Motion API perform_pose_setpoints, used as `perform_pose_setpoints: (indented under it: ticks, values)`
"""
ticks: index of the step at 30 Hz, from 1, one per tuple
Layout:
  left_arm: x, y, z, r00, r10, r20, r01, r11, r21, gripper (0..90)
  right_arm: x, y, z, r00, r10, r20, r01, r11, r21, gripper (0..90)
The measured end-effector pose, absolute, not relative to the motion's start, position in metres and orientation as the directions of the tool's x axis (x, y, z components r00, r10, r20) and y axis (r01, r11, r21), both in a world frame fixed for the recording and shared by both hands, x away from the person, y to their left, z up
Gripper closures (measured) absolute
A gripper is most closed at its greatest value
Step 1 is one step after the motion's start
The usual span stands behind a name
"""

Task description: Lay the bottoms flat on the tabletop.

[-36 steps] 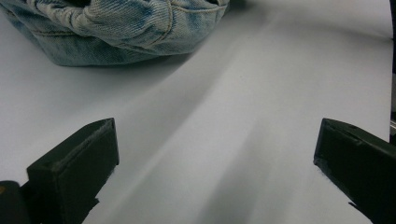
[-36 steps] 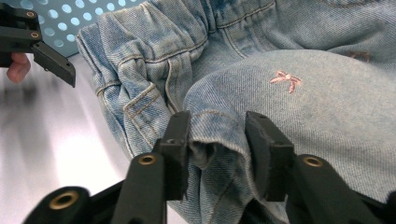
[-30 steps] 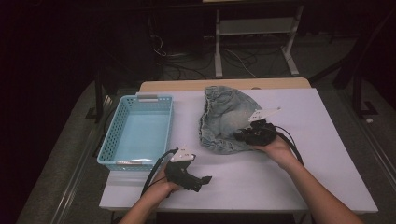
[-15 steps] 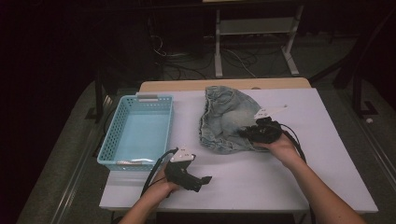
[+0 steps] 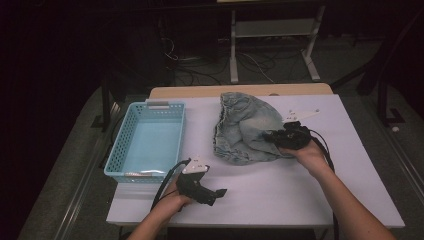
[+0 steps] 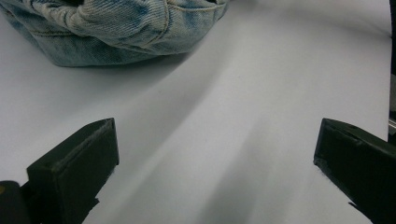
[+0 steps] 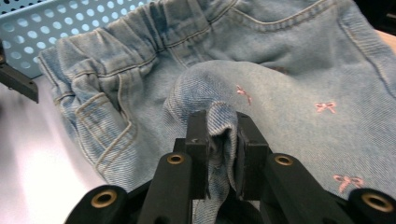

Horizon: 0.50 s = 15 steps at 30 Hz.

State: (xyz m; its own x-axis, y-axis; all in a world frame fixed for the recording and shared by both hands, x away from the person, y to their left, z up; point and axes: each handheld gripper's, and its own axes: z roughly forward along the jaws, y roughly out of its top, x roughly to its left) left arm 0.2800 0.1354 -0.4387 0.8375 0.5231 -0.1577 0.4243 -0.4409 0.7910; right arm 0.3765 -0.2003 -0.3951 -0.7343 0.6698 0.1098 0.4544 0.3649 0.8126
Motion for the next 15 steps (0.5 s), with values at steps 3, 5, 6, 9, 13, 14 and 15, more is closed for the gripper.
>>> perform_pose_setpoints:
  ticks: [3,5,6,9,13,14,15]
  values:
    - [0.28,0.135,-0.439,0.838,0.523,-0.158,0.424,-0.441,0.791,0.0,0.378,-0.205,-0.394,-0.725,0.681,0.102,0.454,0.361,0.815,77.3]
    - [0.28,0.135,-0.439,0.838,0.523,-0.158,0.424,-0.441,0.791,0.0,0.379,-0.21,-0.393,-0.716,0.692,0.099,0.453,0.351,0.819,77.3]
    - [0.28,0.135,-0.439,0.838,0.523,-0.158,0.424,-0.441,0.791,0.0,0.38,-0.212,-0.392,-0.711,0.697,0.099,0.454,0.347,0.821,77.3]
    - [0.28,0.135,-0.439,0.837,0.523,-0.158,0.424,-0.441,0.791,0.0,0.382,-0.221,-0.391,-0.693,0.714,0.096,0.458,0.333,0.825,77.3]
    - [0.28,0.135,-0.439,0.837,0.523,-0.158,0.425,-0.441,0.791,0.0,0.384,-0.232,-0.392,-0.666,0.74,0.097,0.466,0.311,0.828,77.3]
    - [0.28,0.135,-0.439,0.837,0.523,-0.158,0.425,-0.441,0.791,0.0,0.385,-0.235,-0.392,-0.66,0.745,0.1,0.471,0.306,0.828,77.3]
    - [0.28,0.135,-0.439,0.837,0.523,-0.158,0.425,-0.44,0.791,0.0,0.386,-0.238,-0.393,-0.654,0.75,0.104,0.475,0.3,0.827,77.3]
